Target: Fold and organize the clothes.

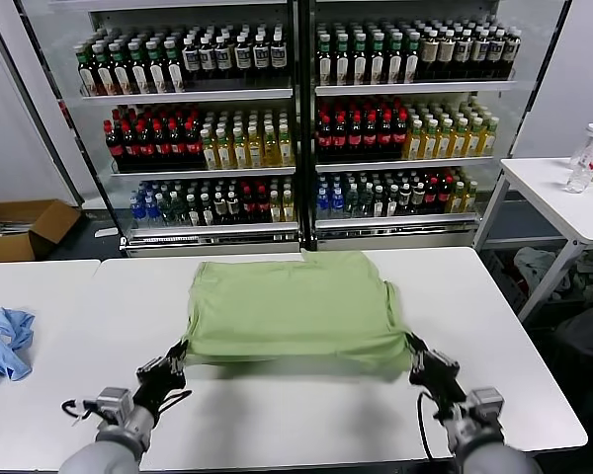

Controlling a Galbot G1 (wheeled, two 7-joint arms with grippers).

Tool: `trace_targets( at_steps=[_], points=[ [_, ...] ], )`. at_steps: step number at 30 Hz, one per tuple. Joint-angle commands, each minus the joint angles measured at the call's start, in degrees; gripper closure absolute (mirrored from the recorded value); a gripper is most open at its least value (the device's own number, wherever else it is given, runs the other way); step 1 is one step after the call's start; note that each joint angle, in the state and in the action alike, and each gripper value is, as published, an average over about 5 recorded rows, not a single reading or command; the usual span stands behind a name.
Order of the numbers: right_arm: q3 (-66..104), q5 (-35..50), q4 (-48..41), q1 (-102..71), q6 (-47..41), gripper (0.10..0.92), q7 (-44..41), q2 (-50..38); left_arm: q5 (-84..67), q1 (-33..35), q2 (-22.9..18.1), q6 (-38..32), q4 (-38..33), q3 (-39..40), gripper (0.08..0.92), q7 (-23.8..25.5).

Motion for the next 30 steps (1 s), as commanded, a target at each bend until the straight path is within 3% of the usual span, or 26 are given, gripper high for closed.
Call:
trace_targets(
  at_steps=[1,6,16,25,28,30],
  points=[
    [-10.91,-1.58,-15.44,21.37,-1.69,0.920,-0.33,0.69,2.96,-15.59,0.35,0.29,16.21,6.88,0.872,-0.76],
    [-14.41,-7.14,-17.47,22.36,-4.91,0.874,-3.02,2.84,5.20,-15.88,-0.45,0.44,17.65,7.30,0.822,-2.11],
    [0.40,-10.31,-3.04,-0.61,-5.39,0.586,-2.49,1.45,8.69,-2.21,-2.76,-0.01,6.73,2.95,0.540,-4.08],
    [2.23,-5.37,-8.66,-1.69,-12.08,0.343,-1.30,2.67,6.60,-3.35,-3.62,1.20,10.20,4.29,0.291,-5.51],
    [-0.47,-4.19,-11.07,0.18,-11.93,0.267,-1.05,3.48,5.27,-4.58,-3.28,1.67,11.05,5.06,0.306,-5.08],
    [-1.89,-3.07,-11.79,0.90,-11.28,0.268,-1.11,3.62,4.16,-5.12,-3.13,2.34,11.47,5.39,0.366,-4.94]
  ],
)
